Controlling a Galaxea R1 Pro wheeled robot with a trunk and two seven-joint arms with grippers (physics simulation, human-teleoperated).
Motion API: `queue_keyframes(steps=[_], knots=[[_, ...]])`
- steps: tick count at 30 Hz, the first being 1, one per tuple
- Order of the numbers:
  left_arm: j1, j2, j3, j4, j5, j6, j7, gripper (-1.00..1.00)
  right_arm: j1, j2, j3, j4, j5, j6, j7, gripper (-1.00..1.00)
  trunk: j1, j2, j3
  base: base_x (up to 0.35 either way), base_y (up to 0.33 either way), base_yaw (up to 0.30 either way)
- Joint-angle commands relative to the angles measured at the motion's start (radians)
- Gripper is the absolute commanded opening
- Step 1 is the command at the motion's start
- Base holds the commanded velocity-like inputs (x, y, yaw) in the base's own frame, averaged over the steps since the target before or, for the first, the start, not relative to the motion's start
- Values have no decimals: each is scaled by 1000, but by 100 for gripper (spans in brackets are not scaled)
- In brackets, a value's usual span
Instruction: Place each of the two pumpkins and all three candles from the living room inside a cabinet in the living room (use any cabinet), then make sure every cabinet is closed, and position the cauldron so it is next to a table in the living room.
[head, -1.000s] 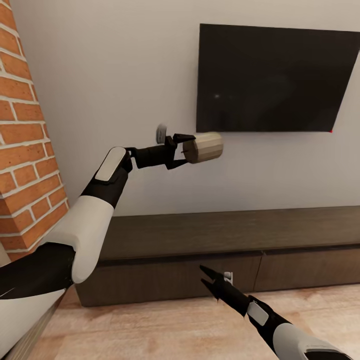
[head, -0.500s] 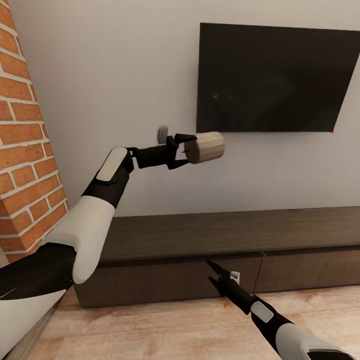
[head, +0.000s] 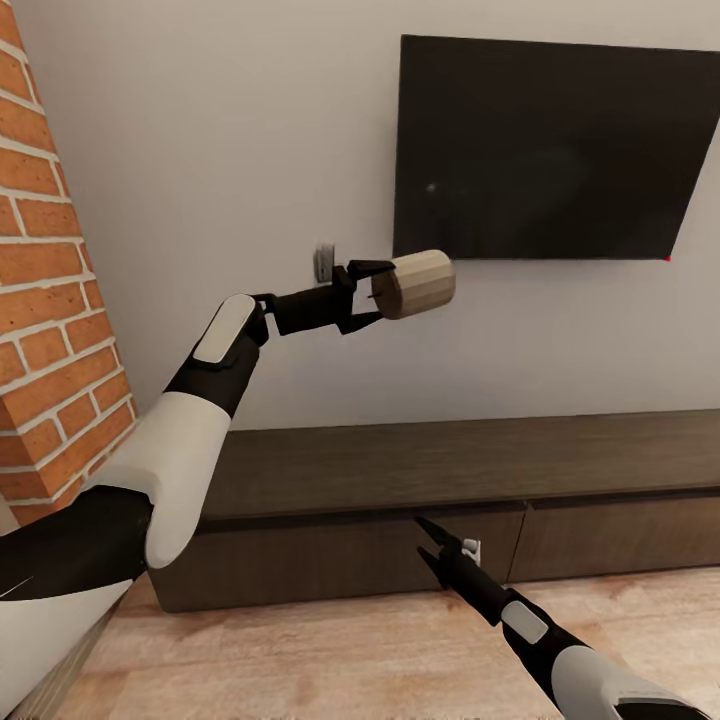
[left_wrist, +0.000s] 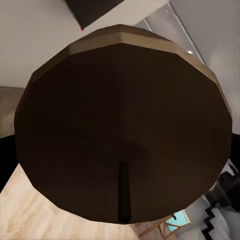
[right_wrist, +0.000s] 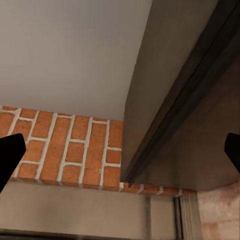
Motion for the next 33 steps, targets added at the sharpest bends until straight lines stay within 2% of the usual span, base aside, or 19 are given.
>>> queue_keyframes(steps=[1, 18, 25, 29, 31, 33], knots=[[-1, 0, 0, 0, 0, 2, -8, -100, -1, 0, -1, 0, -5, 9, 8, 100, 0, -1, -5, 0, 0, 0], [-1, 0, -6, 2, -3, 1, -8, -100, -1, -9, -3, -4, -6, 8, 18, 100, 8, -5, -71, 0, 0, 0], [-1, 0, -6, 2, -3, -1, -6, -100, -1, -11, -3, -65, -7, 11, 19, 100, 11, -6, -98, 0, 0, 0], [-1, 0, -6, 1, -5, -2, -6, -100, -1, -11, -3, -90, -8, 15, 20, 100, 11, -6, -98, 0, 0, 0], [-1, 0, -6, 0, -5, -2, -7, -100, -2, -12, -3, -92, -22, 16, 18, 100, 11, -6, -98, 0, 0, 0], [-1, 1, -6, -1, -5, -2, -7, -100, -2, -12, -3, -93, -57, 16, 15, 100, 11, -6, -98, 0, 0, 0]])
